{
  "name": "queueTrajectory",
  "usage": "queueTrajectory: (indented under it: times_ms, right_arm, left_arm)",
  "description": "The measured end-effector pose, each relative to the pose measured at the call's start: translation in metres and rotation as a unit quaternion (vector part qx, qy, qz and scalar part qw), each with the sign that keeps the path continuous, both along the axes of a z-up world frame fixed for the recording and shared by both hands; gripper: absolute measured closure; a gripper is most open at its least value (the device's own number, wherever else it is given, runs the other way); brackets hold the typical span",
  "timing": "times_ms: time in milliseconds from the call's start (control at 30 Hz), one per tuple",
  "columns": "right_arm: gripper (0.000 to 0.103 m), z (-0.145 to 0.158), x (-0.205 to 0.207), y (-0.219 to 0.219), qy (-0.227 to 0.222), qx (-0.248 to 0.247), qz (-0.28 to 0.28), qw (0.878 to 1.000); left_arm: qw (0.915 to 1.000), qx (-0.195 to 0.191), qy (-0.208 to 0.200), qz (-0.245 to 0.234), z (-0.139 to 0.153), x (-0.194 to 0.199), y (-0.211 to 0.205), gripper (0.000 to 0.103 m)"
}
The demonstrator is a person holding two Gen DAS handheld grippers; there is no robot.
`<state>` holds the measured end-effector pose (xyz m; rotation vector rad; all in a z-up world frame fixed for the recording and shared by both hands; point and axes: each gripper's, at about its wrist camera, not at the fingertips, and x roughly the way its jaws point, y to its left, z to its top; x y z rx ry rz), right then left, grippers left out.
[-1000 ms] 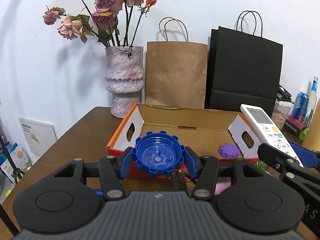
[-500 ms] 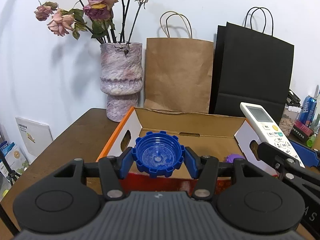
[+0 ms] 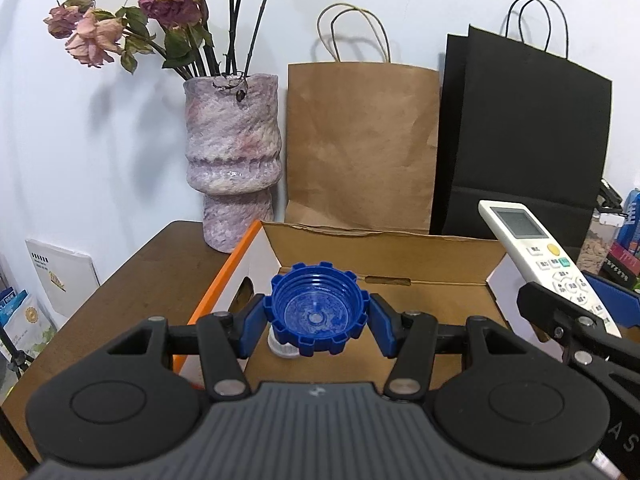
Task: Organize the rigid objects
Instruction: 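Carry the blue cap and the remote into the red box and open both grippers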
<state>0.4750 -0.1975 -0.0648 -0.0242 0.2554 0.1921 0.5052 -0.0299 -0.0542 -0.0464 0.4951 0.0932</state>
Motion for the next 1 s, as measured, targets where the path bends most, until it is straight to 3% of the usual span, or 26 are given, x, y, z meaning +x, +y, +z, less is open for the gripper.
queueTrajectory:
  times_ms: [767,833,900,967,1000]
  right_arm:
    - [0.058,-0.022,0.061,-0.01,0.077,-0.016,-0.013,0.997]
    - [0.058,-0.024,0.064,-0.01,0.087,-0.017,-0.012,0.996]
    - [0.058,-0.026,0.064,-0.011,0.092,-0.015,-0.014,0.996]
    - [0.044,-0.026,0.064,-0.013,0.096,-0.015,-0.021,0.995]
    - [0.025,-0.026,0.064,-0.014,0.096,-0.014,-0.023,0.995]
  left_arm:
    - [0.9991,0.023,0.034,-0.013,-0.021,0.054,-0.003,0.046]
    - [0.9991,0.024,0.031,-0.016,-0.022,0.053,-0.004,0.031]
    - [0.9992,0.03,0.023,-0.013,-0.02,0.05,-0.004,0.006]
    - [0.9993,0.035,0.012,-0.009,-0.018,0.048,-0.005,0.0]
    - [0.9993,0.036,0.01,-0.008,-0.017,0.047,-0.005,0.0]
